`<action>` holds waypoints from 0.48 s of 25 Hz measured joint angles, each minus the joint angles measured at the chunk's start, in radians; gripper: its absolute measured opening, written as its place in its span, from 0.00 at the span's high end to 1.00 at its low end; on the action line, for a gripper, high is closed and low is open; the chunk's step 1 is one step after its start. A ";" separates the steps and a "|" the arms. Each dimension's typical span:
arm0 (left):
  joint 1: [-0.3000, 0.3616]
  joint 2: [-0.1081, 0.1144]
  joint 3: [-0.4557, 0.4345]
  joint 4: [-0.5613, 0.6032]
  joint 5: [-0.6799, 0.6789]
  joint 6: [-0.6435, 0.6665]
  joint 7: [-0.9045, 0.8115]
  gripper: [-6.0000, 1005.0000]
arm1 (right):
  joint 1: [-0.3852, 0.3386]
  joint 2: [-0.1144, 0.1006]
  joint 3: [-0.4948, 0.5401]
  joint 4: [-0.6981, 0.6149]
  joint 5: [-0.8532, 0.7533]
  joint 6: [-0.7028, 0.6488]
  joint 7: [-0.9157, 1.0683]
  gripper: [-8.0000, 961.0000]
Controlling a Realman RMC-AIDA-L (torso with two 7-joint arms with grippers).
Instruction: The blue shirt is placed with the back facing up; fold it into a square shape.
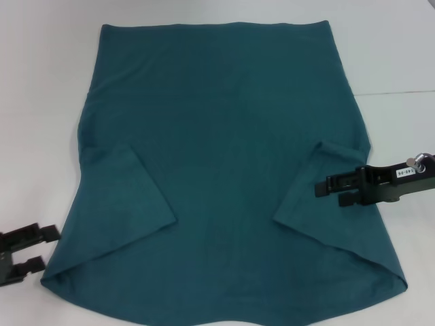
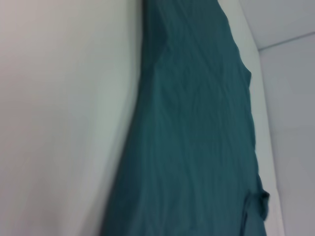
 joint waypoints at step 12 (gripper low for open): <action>0.015 0.006 -0.076 0.003 0.059 -0.007 -0.017 0.14 | 0.000 -0.006 0.002 -0.003 0.000 0.003 0.000 0.16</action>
